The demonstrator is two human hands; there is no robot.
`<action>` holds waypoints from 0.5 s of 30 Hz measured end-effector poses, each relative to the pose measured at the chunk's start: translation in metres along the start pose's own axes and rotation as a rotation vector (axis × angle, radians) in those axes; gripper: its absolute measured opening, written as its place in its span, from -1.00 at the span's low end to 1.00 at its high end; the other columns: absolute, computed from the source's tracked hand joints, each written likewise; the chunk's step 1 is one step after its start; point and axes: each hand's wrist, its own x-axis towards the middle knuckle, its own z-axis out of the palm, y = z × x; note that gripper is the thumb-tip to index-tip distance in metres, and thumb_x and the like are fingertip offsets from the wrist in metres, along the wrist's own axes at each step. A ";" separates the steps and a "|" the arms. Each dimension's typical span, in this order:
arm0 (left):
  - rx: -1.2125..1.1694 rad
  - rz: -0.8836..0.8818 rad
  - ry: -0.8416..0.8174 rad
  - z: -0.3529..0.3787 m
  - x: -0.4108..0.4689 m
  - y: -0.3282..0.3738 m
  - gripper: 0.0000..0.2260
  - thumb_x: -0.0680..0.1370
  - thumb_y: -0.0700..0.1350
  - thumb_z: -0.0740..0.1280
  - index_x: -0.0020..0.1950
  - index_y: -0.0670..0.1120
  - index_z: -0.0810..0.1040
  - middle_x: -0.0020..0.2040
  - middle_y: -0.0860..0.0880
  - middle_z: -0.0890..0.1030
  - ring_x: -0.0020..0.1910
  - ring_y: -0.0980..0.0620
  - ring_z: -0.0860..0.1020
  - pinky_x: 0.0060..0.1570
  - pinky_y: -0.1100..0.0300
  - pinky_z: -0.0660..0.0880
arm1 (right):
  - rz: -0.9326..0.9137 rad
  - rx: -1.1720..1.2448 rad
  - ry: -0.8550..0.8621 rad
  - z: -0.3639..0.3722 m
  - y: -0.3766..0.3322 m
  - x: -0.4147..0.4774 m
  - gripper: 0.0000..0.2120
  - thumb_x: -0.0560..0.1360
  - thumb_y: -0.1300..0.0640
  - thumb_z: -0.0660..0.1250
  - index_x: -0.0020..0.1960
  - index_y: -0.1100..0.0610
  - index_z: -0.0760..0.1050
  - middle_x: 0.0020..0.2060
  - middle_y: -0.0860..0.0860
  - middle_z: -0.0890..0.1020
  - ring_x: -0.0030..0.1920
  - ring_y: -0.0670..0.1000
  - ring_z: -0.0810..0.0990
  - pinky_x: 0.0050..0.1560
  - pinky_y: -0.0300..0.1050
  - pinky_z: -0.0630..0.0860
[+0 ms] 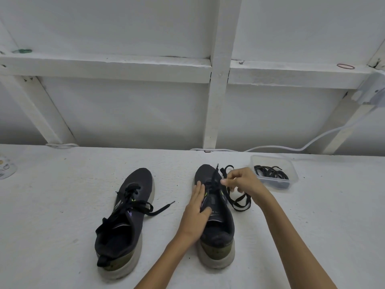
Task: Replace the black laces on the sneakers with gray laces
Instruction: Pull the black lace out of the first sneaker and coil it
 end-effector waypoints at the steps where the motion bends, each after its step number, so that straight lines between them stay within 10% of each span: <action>1: -0.005 -0.002 -0.003 0.000 0.000 0.000 -0.38 0.58 -0.32 0.20 0.58 -0.02 0.06 0.56 0.18 -0.01 0.54 0.24 -0.05 0.52 0.24 -0.04 | -0.008 0.048 0.075 -0.003 -0.002 0.002 -0.77 0.45 0.23 0.47 -0.32 0.22 0.50 -0.51 0.03 0.49 -0.47 -0.08 0.45 -0.45 -0.30 0.28; 6: -0.006 -0.006 -0.006 0.000 0.000 -0.001 -0.38 0.58 -0.33 0.19 0.58 -0.03 0.06 0.56 0.19 -0.01 0.53 0.24 -0.06 0.52 0.23 -0.04 | -0.081 0.373 0.449 -0.015 -0.003 0.010 -0.82 0.52 0.19 0.40 -0.23 0.19 0.48 -0.37 0.06 0.50 -0.42 -0.06 0.45 -0.36 -0.18 0.28; 15: 0.006 0.005 0.009 0.001 0.000 0.000 -0.38 0.57 -0.33 0.20 0.57 -0.03 0.07 0.54 0.19 -0.01 0.51 0.27 -0.06 0.49 0.30 -0.05 | 0.082 -0.021 -0.070 0.003 0.014 0.001 -0.64 0.40 0.05 0.53 -0.07 0.37 0.60 -0.41 0.01 0.61 -0.42 -0.10 0.51 -0.41 -0.28 0.35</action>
